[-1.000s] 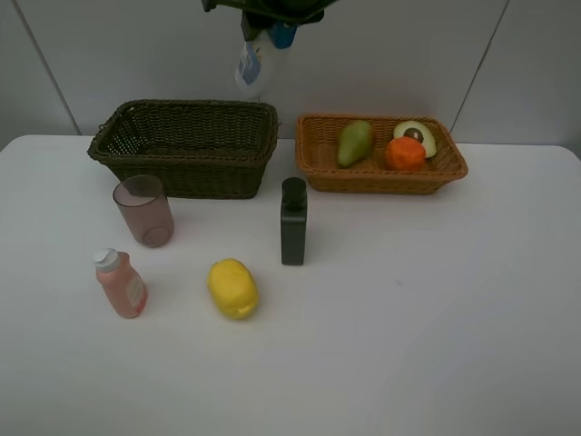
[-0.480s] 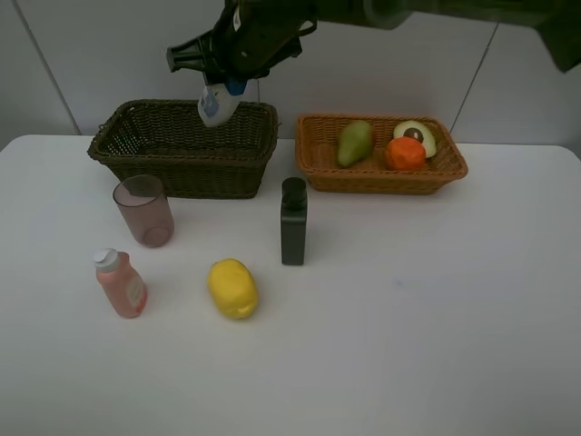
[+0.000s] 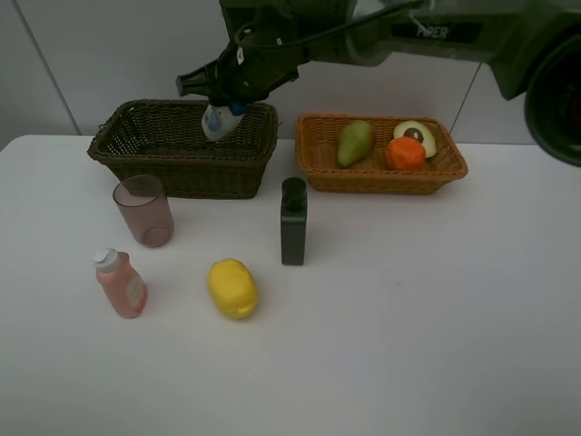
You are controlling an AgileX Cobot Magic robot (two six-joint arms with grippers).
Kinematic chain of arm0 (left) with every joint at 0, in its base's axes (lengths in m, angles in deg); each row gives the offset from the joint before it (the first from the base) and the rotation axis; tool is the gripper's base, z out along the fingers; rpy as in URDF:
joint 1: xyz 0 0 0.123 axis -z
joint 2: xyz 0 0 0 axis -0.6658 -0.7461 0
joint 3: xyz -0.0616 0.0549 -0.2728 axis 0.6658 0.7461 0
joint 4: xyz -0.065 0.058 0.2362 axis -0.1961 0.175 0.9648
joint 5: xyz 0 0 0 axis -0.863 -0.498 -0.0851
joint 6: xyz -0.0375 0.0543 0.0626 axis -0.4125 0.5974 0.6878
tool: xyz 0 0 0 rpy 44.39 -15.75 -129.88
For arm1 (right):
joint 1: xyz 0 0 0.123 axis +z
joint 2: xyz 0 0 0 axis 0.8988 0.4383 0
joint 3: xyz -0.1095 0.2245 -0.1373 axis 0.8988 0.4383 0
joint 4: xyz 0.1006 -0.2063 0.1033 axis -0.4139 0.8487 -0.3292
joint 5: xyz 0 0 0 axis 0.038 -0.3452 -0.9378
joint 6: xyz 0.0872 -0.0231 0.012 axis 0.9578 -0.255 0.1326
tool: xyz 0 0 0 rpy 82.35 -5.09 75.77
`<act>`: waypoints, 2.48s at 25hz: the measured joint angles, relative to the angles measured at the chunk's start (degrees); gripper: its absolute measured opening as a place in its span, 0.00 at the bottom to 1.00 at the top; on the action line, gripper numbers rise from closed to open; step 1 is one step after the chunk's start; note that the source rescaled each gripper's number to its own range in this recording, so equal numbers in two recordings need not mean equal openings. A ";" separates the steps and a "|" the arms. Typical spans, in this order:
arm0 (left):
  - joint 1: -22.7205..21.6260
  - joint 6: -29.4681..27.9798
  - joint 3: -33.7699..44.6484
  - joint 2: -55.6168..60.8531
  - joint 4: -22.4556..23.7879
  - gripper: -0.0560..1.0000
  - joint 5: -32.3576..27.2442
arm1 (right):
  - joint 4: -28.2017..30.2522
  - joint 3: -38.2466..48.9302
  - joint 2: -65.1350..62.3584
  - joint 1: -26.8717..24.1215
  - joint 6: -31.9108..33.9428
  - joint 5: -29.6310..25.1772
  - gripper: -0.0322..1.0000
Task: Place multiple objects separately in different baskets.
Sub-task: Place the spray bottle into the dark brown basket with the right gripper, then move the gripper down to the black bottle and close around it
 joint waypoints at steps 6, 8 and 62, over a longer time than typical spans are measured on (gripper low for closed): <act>0.00 0.00 0.00 0.00 0.00 1.00 0.00 | 0.28 0.00 0.14 -0.16 0.00 0.04 0.03; 0.00 0.00 0.00 0.00 0.00 1.00 0.00 | 0.31 0.00 0.31 -0.24 0.00 -0.28 0.03; 0.00 0.00 0.00 0.00 0.00 1.00 0.00 | 1.62 -0.20 -6.18 -1.20 0.00 -8.26 1.00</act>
